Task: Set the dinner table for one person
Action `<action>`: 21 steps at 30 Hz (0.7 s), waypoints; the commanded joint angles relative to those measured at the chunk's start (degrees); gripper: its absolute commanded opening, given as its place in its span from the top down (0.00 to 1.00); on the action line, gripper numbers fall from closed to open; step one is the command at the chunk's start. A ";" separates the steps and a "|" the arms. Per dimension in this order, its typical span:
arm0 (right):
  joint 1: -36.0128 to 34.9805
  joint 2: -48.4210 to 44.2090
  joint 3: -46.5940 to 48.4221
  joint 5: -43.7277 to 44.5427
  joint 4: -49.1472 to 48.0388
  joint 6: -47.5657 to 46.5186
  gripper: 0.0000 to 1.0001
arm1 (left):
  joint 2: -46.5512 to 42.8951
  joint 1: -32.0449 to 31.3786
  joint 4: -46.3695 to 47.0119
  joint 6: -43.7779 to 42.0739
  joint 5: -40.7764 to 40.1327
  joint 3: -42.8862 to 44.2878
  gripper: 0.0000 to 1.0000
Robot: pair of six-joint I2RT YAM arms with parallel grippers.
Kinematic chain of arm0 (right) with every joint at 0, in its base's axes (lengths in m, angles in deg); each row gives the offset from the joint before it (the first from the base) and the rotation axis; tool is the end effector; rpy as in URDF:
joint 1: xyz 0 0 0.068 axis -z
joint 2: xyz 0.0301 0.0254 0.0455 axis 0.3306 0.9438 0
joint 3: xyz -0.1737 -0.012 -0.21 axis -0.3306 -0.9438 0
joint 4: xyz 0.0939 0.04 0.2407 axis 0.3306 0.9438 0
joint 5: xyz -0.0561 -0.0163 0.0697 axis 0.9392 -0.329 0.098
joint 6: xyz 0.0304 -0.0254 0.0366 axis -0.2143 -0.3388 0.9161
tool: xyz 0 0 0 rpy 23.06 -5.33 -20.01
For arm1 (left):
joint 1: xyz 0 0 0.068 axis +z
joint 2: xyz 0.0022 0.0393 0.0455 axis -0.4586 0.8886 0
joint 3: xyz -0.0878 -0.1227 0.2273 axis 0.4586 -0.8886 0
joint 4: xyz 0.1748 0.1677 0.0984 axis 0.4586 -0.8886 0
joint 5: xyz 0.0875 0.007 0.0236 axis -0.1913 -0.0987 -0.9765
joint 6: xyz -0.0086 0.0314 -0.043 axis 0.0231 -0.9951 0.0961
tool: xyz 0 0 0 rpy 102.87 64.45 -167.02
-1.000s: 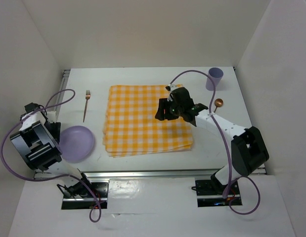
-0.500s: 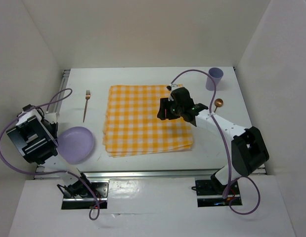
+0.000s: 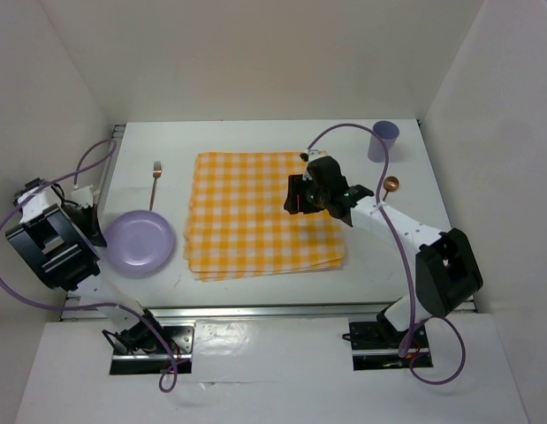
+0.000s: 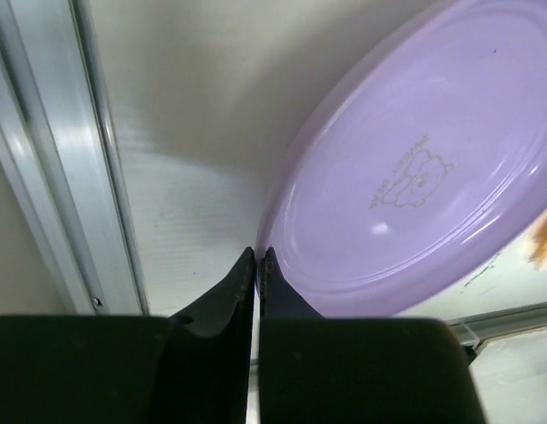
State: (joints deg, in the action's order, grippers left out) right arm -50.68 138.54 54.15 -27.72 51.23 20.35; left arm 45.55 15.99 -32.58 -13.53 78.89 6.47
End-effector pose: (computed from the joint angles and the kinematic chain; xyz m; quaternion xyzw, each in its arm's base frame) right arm 0.2816 0.1752 0.2549 -0.1103 0.8989 0.2154 0.3652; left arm 0.2550 0.2274 0.1908 -0.1303 0.9811 -0.0796 0.1190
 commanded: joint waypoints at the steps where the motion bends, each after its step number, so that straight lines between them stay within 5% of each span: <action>1: -0.44 -2.43 1.65 1.57 0.48 -0.96 0.39 | -0.11 0.04 -4.49 -3.23 8.94 3.84 1.00; 8: -0.44 -3.48 1.12 3.32 1.54 -0.96 0.39 | 1.20 0.57 -9.06 -5.96 15.00 4.98 1.00; 15: 1.22 -2.87 3.40 5.10 4.69 -0.44 0.34 | 2.27 -1.80 -16.62 -5.79 21.34 15.68 1.00; 21: 6.67 -0.94 5.08 2.01 6.63 1.93 0.34 | -2.22 -19.94 -12.33 1.75 15.99 20.69 1.00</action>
State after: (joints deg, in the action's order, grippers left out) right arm -46.60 137.86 56.62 -24.66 56.14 20.92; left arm 47.14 5.67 -44.89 -15.72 93.51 23.19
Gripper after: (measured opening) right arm 0.658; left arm 0.017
